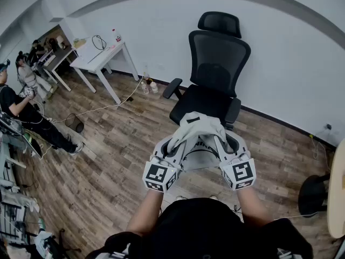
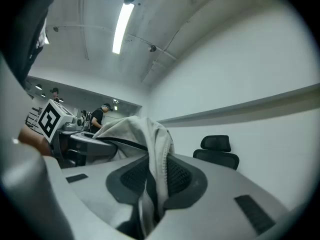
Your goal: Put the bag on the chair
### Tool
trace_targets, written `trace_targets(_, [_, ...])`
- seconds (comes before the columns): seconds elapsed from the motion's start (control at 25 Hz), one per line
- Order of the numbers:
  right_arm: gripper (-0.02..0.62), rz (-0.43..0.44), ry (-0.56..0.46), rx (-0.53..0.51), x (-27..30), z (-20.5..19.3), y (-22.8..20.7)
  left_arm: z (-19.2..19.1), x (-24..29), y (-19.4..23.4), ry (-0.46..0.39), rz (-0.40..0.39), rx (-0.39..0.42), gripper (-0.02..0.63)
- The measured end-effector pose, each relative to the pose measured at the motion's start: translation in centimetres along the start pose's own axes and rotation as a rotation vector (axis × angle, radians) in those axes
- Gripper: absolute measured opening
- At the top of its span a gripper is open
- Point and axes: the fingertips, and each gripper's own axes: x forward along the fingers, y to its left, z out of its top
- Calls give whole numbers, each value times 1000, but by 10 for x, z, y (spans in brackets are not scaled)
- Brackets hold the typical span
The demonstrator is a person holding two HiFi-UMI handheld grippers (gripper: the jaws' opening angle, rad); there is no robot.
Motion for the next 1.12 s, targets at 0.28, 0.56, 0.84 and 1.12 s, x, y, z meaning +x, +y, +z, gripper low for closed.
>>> trace_targets(0.28, [81, -13, -1, -2, 16, 9, 13, 4, -8, 21, -18, -4, 3, 92])
trace_targets(0.56, [84, -25, -14, -22, 27, 15, 37, 5, -23, 42, -23, -24, 6, 92])
trace_targets(0.84, [88, -33, -5, 1, 43, 18, 71, 2, -46, 73, -21, -36, 1, 92])
trace_targets(1.12, [87, -49, 0, -7, 57, 12, 96, -8, -59, 94, -11, -58, 3, 94])
